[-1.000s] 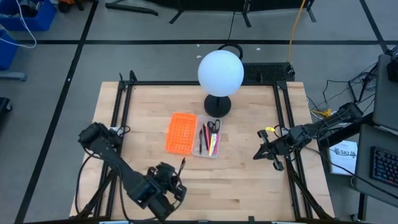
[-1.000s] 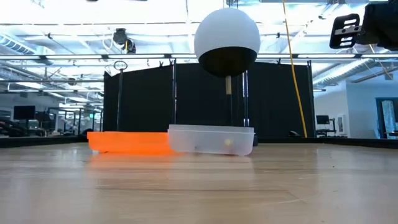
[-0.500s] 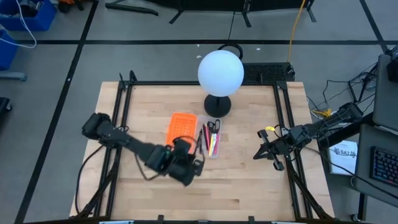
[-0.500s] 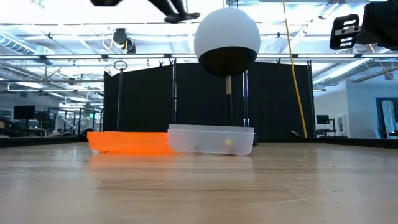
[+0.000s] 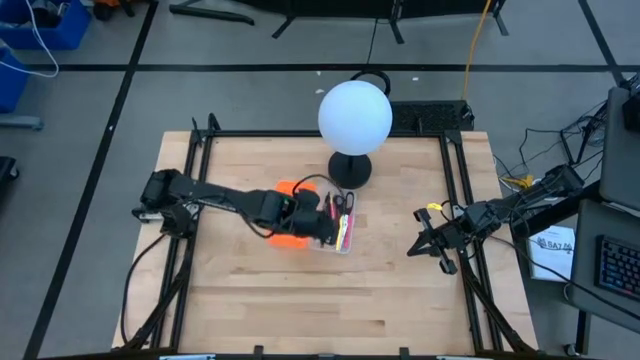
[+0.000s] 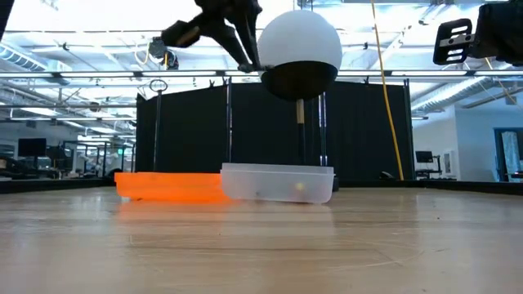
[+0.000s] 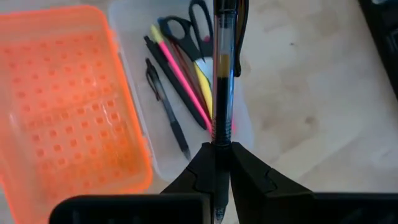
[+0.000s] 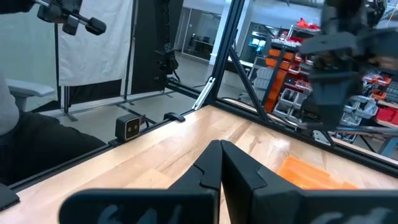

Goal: Pick & place school supplies into a supply box
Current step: Put the black pen into the supply box

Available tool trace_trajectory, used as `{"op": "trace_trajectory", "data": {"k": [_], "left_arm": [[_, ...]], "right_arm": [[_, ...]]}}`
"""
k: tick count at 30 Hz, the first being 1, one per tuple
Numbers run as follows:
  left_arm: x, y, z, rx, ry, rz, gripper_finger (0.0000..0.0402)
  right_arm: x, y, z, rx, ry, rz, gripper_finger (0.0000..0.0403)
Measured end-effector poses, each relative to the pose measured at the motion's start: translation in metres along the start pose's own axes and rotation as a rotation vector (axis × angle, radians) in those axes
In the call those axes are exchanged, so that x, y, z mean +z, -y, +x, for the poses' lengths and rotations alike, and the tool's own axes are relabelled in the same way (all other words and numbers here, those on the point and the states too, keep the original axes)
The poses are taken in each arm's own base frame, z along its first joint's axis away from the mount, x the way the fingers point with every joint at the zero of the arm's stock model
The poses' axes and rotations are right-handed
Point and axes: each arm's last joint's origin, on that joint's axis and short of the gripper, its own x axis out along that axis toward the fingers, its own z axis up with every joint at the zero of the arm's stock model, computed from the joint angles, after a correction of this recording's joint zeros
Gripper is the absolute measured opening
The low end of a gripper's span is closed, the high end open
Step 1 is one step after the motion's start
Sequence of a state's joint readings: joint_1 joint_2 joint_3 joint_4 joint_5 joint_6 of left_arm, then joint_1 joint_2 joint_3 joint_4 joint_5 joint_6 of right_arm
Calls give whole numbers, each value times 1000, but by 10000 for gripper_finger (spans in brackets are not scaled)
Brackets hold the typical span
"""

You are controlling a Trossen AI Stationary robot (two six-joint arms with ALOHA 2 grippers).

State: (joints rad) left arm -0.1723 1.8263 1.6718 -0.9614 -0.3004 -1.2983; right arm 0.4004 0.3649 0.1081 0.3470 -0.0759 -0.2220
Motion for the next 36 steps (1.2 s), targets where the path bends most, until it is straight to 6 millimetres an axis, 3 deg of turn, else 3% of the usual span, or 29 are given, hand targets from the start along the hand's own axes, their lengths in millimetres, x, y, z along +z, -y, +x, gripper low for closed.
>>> {"op": "trace_trajectory", "data": {"k": [6, 11, 29, 36], "left_arm": [[26, -6, 27, 21, -59, 26, 30], [36, -8, 59, 31, -109, 31, 30], [31, -23, 144, 152, -272, -2, 30], [31, -25, 157, 146, -284, -27, 30]], "right_arm": [[0, 0, 0, 0, 0, -6, 0], [0, 0, 0, 0, -1, -6, 0], [0, 0, 0, -1, 0, -7, 0], [0, 0, 0, -1, 1, -7, 0]]}}
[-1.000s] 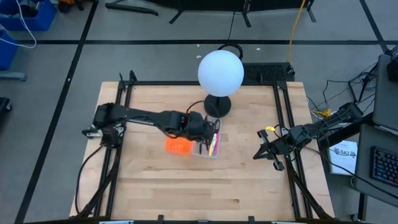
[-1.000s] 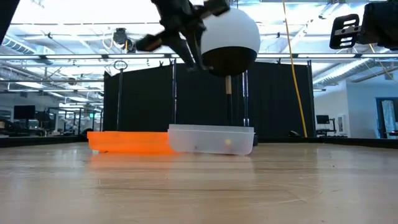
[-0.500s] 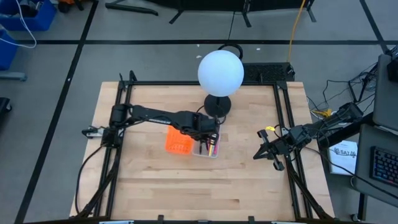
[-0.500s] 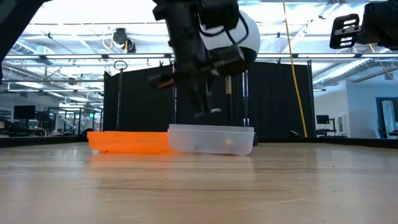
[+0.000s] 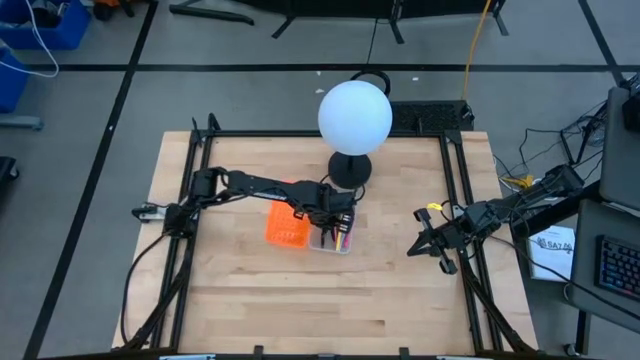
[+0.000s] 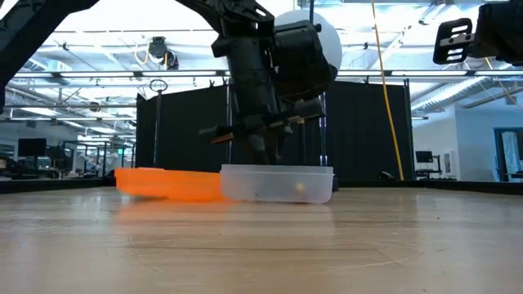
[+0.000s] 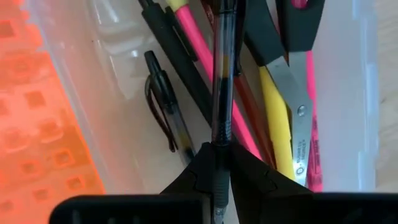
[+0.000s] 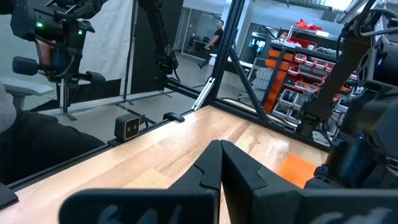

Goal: Pick & place school supplies into a supply box
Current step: Put the black pen into the supply box, then adjust the supply box

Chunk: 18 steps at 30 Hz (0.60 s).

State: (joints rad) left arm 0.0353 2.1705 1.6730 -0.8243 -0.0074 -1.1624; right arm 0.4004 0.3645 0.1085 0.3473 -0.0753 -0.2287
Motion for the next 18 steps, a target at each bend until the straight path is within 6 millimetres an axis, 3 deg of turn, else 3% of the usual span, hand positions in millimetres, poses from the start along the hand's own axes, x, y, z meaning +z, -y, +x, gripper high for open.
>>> {"op": "trace_trajectory", "data": {"k": [5, 13, 18], "left_arm": [[-1, 1, 2, -6, -15, -25, 33], [-2, 3, -8, -52, -36, -1, 154], [-4, 6, -26, -81, 8, 60, 194]], "right_arm": [[0, 0, 0, 0, -1, 0, 0], [0, 0, 0, 3, 0, 6, 0], [0, 0, 0, 3, 1, 7, 0]]}}
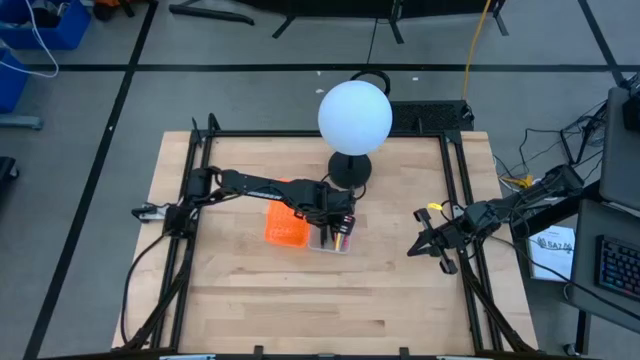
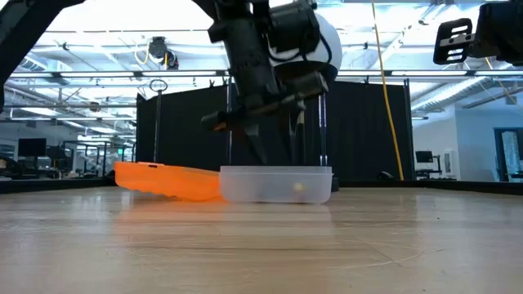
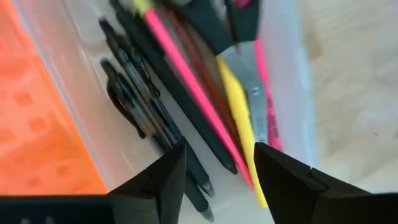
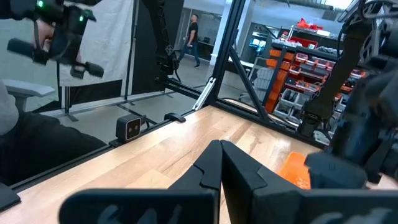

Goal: Pick & place school supplies into a supply box
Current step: Adjust the supply box

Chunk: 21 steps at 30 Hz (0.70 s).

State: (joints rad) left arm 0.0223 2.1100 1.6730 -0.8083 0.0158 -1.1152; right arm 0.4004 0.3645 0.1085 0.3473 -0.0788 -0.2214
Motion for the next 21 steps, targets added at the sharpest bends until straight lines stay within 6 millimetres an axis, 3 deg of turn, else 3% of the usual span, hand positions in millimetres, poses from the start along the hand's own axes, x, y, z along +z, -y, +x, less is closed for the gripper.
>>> {"op": "trace_trajectory", "data": {"k": [3, 8, 11, 15, 18, 21], "left_arm": [[-1, 3, -21, -20, 61, 92, 201], [-17, 7, -93, -110, 198, 464, 184], [-55, 11, -135, -133, 261, 924, 144], [-107, 10, -168, -68, 335, 1438, 60], [-122, 3, -186, -67, 345, 1564, 10], [-124, -10, -203, -54, 339, 1579, 12]], "right_arm": [[0, 0, 0, 0, 0, 0, 0], [0, 0, 0, 1, 0, 8, 0], [0, 0, 0, 2, -2, 36, 0], [-3, -1, 0, 11, -33, 14, 0], [-5, -1, 0, 16, -54, -9, 0], [-4, -1, 1, 10, -36, 28, 0]]}}
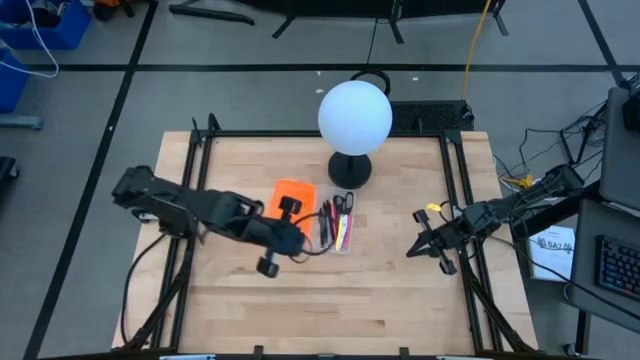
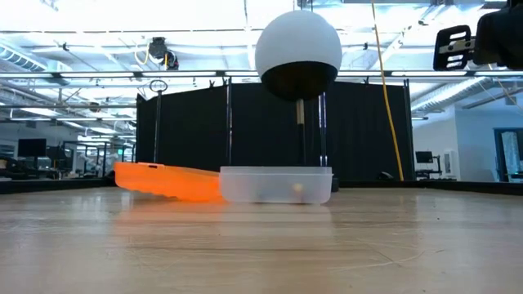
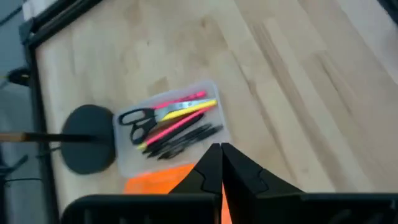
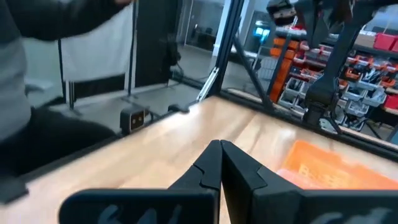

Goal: Pick & place school supplies into a supply box
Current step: Adjust the supply box

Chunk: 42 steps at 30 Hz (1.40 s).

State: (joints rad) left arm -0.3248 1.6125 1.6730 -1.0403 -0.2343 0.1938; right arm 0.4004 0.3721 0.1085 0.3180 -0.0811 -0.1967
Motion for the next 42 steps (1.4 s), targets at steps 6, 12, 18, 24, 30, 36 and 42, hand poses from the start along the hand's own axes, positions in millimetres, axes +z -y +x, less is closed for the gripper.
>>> {"op": "trace_trajectory", "data": {"k": [6, 12, 18, 24, 30, 36, 42], "left_arm": [[-18, -28, -48, 67, 199, 71, 5], [-66, -58, -67, 56, 568, 36, 5], [-124, -53, -39, 88, 713, -69, 4], [-172, -14, -27, 158, 838, -87, 2], [-215, 8, -5, 289, 957, -196, 2], [-241, 20, 14, 293, 920, -212, 1], [-261, 31, 24, 268, 1011, -188, 1]], "right_arm": [[16, 3, -1, -36, 161, -11, 0], [19, 6, -2, -106, 190, 8, 0], [16, 16, -4, -297, 149, 40, 0], [13, 22, -6, -348, 123, 79, 0], [7, 21, -10, -344, 59, 80, 0], [7, 22, -12, -409, 72, 92, 0], [4, 25, -16, -516, 81, 87, 0]]}}
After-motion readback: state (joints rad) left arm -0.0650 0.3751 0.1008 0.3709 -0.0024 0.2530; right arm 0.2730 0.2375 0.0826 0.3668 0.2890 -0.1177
